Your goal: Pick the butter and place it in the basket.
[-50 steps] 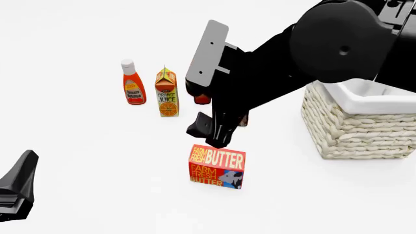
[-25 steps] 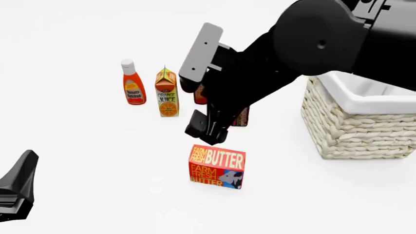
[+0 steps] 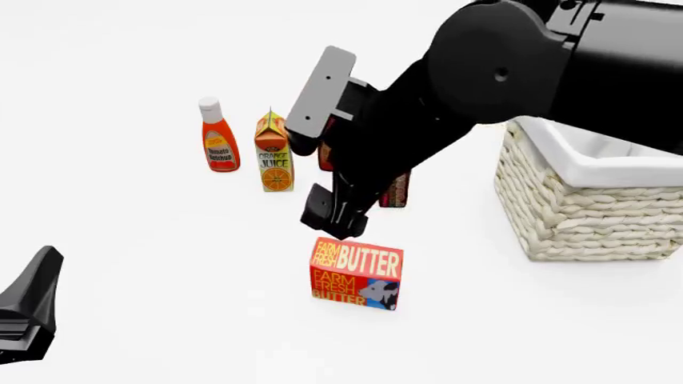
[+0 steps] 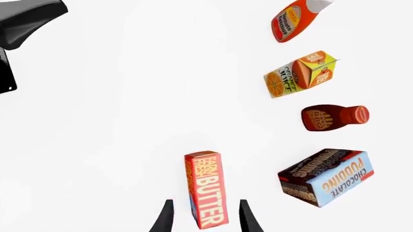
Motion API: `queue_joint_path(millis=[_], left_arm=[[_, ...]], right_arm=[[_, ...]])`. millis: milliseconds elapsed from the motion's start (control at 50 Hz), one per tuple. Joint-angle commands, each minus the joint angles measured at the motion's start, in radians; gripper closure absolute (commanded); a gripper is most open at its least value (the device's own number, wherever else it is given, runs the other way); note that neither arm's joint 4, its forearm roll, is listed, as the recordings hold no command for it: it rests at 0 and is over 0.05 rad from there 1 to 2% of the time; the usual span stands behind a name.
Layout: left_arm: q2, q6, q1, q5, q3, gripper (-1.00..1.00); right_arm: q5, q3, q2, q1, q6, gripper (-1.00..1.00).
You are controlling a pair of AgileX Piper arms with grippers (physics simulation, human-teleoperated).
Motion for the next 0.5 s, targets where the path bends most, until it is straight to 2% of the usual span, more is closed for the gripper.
queue_joint_path(millis=[20,300,500], left_arm=[[0.0,0.0,0.0,0.0,0.0,-1.0],[0.0,0.0,0.0,0.0,0.0,-1.0],[0.0,0.0,0.0,0.0,0.0,-1.0]], right_arm=[[0.005,-0.028,0.044,-0.016,-0.006,-1.0],[-0.006,-0.071,0.107,-0.075,-0.036,-1.0],[-0.012,-0.073,0.127,-0.068,-0.031,-1.0]])
